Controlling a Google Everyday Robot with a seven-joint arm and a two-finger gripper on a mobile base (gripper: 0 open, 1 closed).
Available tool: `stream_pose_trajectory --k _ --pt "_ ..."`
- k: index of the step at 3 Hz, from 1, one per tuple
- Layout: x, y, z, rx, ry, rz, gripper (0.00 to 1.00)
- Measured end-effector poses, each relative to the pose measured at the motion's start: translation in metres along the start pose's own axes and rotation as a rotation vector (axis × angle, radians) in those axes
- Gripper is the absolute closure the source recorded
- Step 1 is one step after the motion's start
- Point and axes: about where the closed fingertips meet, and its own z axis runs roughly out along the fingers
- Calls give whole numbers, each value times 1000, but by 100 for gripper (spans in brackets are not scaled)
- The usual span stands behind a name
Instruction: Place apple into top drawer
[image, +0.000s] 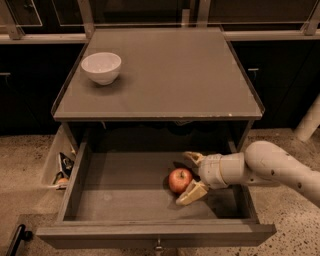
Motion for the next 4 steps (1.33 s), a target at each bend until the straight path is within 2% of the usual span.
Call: stream_pose_trajectory --k 1,2,3,4 --pt "-12 -4 -25 20 15 -45 0" --pt "-32 -9 -59 43 22 -116 0" --pt "-62 -17 -100 54 20 -195 0" --pt "-102 -21 -131 51 51 -298 0"
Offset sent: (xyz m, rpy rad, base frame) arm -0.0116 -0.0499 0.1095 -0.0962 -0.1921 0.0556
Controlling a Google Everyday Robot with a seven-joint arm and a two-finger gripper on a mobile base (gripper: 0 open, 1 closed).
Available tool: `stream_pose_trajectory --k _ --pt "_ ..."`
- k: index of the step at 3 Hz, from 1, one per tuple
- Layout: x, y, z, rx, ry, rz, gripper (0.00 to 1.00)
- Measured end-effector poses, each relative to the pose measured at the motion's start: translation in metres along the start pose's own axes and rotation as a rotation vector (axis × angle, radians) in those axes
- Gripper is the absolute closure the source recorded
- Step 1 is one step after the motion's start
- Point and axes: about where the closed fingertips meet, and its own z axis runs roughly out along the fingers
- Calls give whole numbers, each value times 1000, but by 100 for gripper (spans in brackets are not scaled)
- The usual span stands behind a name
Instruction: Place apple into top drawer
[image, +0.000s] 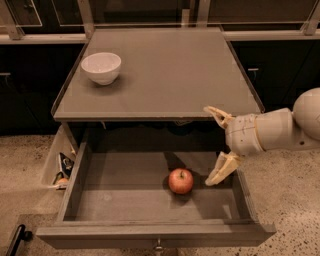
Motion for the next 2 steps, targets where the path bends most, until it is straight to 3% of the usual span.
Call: stream_pose_trajectory --k 1,2 --pt "-36 -22 -33 22 30 -98 0" --pt "-40 -24 -36 26 30 -104 0"
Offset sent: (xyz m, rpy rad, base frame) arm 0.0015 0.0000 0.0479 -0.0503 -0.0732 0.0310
